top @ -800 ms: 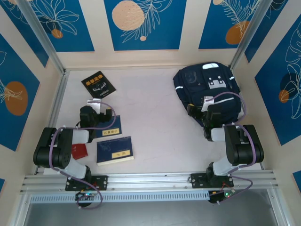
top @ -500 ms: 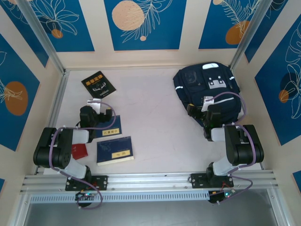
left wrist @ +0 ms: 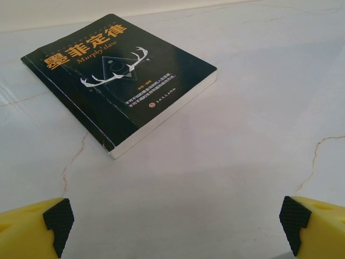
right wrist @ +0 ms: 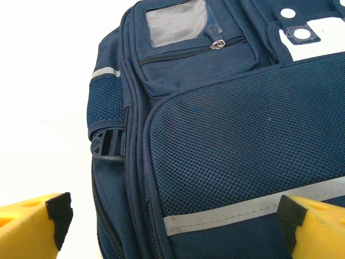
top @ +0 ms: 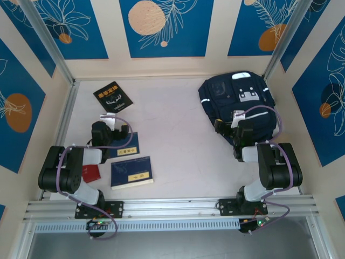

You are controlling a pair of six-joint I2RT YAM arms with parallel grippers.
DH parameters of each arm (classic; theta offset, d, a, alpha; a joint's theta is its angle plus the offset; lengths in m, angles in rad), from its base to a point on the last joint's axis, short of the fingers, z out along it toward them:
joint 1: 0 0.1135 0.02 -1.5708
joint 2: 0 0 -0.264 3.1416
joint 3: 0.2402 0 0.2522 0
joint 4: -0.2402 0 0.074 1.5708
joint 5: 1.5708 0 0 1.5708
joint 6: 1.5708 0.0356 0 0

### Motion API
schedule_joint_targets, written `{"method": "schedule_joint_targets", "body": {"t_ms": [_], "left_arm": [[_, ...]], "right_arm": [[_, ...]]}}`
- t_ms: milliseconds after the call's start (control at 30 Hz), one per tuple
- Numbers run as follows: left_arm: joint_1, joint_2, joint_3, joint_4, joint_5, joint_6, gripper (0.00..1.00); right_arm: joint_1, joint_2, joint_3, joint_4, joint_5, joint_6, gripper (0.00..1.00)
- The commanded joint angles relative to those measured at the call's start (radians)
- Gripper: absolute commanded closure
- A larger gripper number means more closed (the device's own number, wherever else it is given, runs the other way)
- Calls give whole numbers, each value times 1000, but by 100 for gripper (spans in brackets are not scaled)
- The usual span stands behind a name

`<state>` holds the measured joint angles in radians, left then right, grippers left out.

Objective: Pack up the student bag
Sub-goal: Move the student bag to the center of the table.

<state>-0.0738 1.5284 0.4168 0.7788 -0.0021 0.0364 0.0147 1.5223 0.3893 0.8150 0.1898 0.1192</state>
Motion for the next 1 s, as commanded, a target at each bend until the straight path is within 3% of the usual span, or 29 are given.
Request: {"method": "schedule_joint_targets", "body": {"t_ms": [0,233,400,600,733,833,967], "left_arm": [[14,9,-8,39,-10,10,0],[16,4,-13,46,-11,10,0],[16,-80,58,-147,-59,-10,0],[16,-174,188,-433,-107,-70,0],[16,-254,302,-657,-92,-177,0],[14,-330,372,-771,43,-220,0],[13,-425,417,-827,136,-322,0]], "right_arm": [[-2,1,11,20,-10,4,1],[3,-3,-10,64,-32,-18,3],[17,-91,-12,-4,43,-4,2],[47,-273,116,-373,127,48,1],[51,-350,253,-713,140,213,1],[47,-324,399,-1008,196,333,1],[25,-234,542,-1215,104,370,0]]}}
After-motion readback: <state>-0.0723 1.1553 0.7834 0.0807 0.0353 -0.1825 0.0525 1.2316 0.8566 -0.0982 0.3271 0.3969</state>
